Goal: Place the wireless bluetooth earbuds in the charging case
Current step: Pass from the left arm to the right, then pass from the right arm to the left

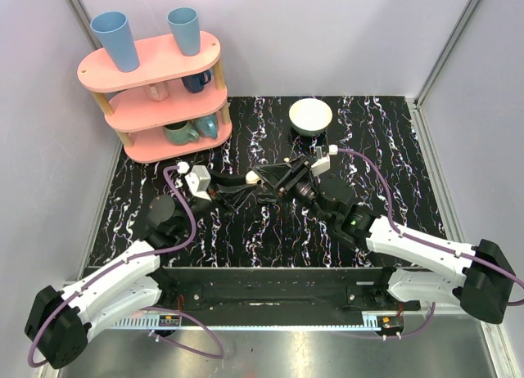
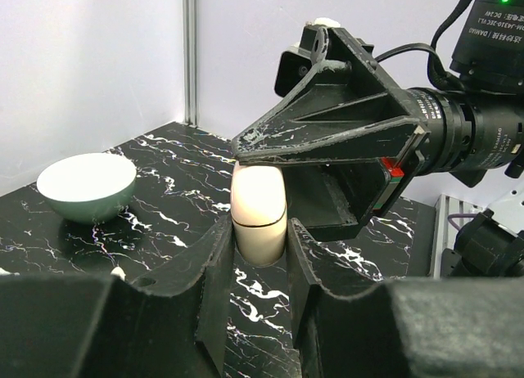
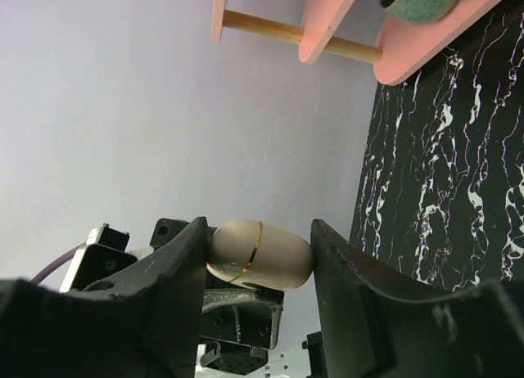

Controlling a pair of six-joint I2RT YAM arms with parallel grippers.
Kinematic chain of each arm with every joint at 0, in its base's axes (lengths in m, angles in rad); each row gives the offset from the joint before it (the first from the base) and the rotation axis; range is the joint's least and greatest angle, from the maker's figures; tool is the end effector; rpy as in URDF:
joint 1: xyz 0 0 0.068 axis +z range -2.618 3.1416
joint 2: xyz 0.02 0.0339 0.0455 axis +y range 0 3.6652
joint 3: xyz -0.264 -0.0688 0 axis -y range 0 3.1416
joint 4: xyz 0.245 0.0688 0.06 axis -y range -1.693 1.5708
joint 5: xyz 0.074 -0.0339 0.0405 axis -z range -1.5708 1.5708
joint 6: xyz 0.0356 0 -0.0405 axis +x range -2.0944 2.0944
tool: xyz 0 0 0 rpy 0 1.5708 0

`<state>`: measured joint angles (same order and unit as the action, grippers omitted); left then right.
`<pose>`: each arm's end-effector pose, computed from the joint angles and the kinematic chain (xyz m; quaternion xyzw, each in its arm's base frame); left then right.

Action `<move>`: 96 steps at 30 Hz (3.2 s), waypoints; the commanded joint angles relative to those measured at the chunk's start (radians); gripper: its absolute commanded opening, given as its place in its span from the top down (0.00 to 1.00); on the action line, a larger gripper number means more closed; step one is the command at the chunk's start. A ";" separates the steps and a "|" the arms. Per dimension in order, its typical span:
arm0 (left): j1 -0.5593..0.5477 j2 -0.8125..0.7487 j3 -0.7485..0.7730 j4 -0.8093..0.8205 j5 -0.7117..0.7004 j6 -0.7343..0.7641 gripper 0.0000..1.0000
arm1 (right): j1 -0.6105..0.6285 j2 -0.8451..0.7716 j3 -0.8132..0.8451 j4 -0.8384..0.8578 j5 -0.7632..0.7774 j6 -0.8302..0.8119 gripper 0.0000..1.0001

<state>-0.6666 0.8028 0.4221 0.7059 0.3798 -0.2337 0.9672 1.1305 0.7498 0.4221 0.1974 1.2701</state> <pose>0.1394 -0.1265 0.3023 0.2728 0.5265 -0.4462 0.6703 0.1568 0.2151 0.3215 0.1742 0.6703 0.6161 0.3751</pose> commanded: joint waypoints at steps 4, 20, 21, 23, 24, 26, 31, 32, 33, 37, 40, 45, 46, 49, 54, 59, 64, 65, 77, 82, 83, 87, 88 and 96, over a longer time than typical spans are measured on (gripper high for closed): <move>-0.002 0.024 0.027 0.078 -0.030 -0.029 0.69 | 0.007 0.015 -0.001 0.075 -0.055 0.028 0.92; -0.002 0.061 0.010 0.178 -0.033 -0.070 0.61 | 0.007 0.022 -0.035 0.130 -0.056 0.074 0.97; -0.002 0.062 0.010 0.179 -0.030 -0.072 0.62 | 0.008 0.022 -0.036 0.139 -0.055 0.075 0.98; -0.002 0.064 0.012 0.179 -0.030 -0.073 0.63 | 0.007 0.022 -0.047 0.153 -0.053 0.086 0.98; -0.002 0.062 0.012 0.179 -0.030 -0.073 0.64 | 0.007 0.020 -0.050 0.158 -0.047 0.087 0.98; -0.002 0.061 0.010 0.172 -0.030 -0.072 0.65 | 0.007 0.018 -0.055 0.159 -0.041 0.090 0.98; -0.002 0.045 -0.003 0.170 -0.030 -0.064 0.60 | 0.007 0.009 -0.076 0.205 -0.015 0.109 0.99; -0.002 0.044 -0.006 0.176 -0.032 -0.062 0.56 | 0.007 0.009 -0.075 0.208 -0.012 0.110 0.99; -0.002 0.044 -0.009 0.179 -0.033 -0.062 0.55 | 0.007 0.009 -0.069 0.207 -0.010 0.109 0.99; -0.004 0.045 -0.019 0.190 -0.030 -0.062 0.55 | 0.007 0.009 -0.044 0.179 -0.016 0.098 0.99; -0.004 0.044 -0.022 0.196 -0.032 -0.059 0.55 | 0.007 0.008 -0.061 0.208 -0.009 0.110 1.00; -0.004 0.047 -0.028 0.204 -0.024 -0.059 0.54 | 0.007 -0.008 -0.086 0.254 0.023 0.126 1.00; -0.005 0.049 -0.029 0.204 -0.022 -0.059 0.53 | 0.007 -0.006 -0.086 0.256 0.023 0.130 1.00; -0.008 0.050 -0.031 0.210 -0.019 -0.055 0.53 | 0.008 -0.005 -0.076 0.253 0.020 0.132 1.00; -0.008 0.053 -0.034 0.244 -0.039 -0.053 0.52 | 0.007 0.008 -0.089 0.279 0.014 0.155 1.00; -0.011 0.081 -0.036 0.300 -0.053 -0.069 0.55 | 0.007 0.018 -0.099 0.299 0.014 0.163 1.00; -0.014 0.090 -0.036 0.303 -0.045 -0.070 0.57 | 0.008 0.022 -0.098 0.300 0.010 0.164 1.00; -0.014 0.090 -0.037 0.308 -0.045 -0.069 0.57 | 0.007 0.022 -0.096 0.291 0.010 0.166 1.00; -0.018 0.102 -0.010 0.245 -0.032 -0.064 0.64 | 0.005 0.025 -0.076 0.264 -0.007 0.132 1.00; -0.021 0.099 -0.002 0.213 -0.033 -0.053 0.64 | 0.007 0.022 -0.049 0.233 -0.021 0.083 1.00; -0.019 0.096 0.000 0.208 -0.036 -0.052 0.64 | 0.007 0.018 -0.046 0.216 -0.021 0.075 1.00; -0.019 0.091 0.007 0.181 -0.038 -0.036 0.64 | 0.007 0.014 -0.038 0.207 -0.016 0.055 1.00; -0.019 0.091 0.009 0.172 -0.035 -0.033 0.65 | 0.005 0.014 -0.038 0.210 -0.018 0.049 1.00; -0.019 0.085 0.012 0.153 -0.035 -0.021 0.86 | 0.007 0.008 -0.049 0.222 -0.009 0.055 1.00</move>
<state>-0.6827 0.8982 0.3935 0.8600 0.3515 -0.2798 0.9646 1.1580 0.6640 0.5964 0.1993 1.3392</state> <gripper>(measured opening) 0.331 0.545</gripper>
